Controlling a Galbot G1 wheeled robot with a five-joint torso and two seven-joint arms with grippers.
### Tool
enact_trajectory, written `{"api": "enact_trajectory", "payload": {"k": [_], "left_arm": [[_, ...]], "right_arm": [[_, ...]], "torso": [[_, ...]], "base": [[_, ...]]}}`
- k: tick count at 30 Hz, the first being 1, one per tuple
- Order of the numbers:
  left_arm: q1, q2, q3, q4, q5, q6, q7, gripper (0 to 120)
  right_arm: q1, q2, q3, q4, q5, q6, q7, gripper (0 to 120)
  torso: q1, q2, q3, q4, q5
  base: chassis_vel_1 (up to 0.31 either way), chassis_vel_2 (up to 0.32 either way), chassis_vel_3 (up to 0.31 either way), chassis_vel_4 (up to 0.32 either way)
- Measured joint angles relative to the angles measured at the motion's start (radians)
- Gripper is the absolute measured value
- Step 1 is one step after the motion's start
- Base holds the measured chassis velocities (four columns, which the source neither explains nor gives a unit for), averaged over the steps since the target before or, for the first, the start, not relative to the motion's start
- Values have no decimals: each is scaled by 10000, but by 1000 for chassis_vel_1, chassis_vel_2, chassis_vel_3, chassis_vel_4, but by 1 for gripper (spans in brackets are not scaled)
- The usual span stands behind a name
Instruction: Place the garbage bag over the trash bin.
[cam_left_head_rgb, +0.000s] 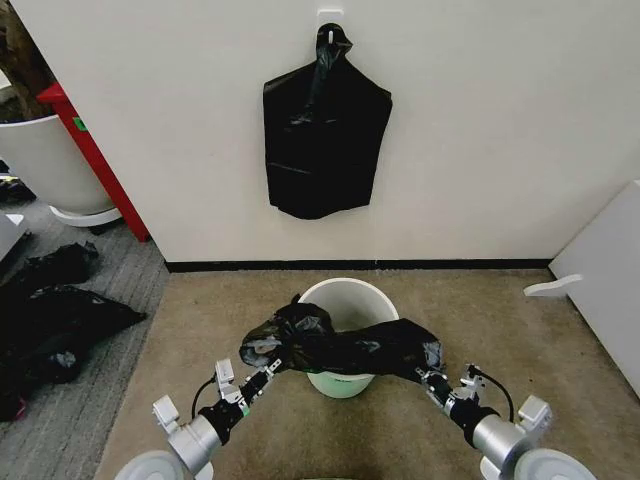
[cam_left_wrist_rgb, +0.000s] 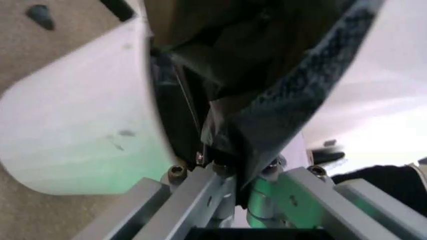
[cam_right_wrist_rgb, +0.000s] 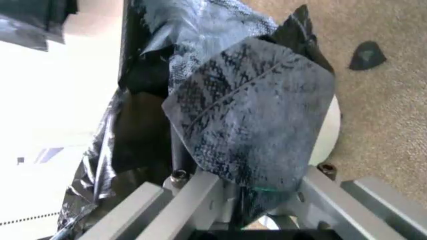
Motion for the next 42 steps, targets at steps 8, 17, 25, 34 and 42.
{"api": "enact_trajectory", "payload": {"k": [8,17,25,34,42], "left_arm": [[1364,500,-249,-914,-74,129,48,0],[1194,423,-43,233,510,70,183,0],[1,280,172,1266,866,-48,-24,0],[-734,43,311,1753,1109,-154,-119,0],[-1168,-74,373,2369,1311,-199,-96,0]], "right_arm": [[-515,-186,98,503,146,-342,744,0],[-176,-118,-184,-438,-333,-346,905,0],[574,-34,-364,-1224,-717,-76,774,0],[1101,19,-438,-1725,-1078,129,215,0],[1291,18,-498,-2113,-1430,239,-187,0]], "torso": [[0,0,-1,0,0],[0,0,0,0,-2],[0,0,0,0,1],[0,0,1,0,1],[0,0,1,0,2]], "base": [[0,0,0,0],[0,0,0,0],[0,0,0,0],[0,0,0,0],[0,0,0,0]]}}
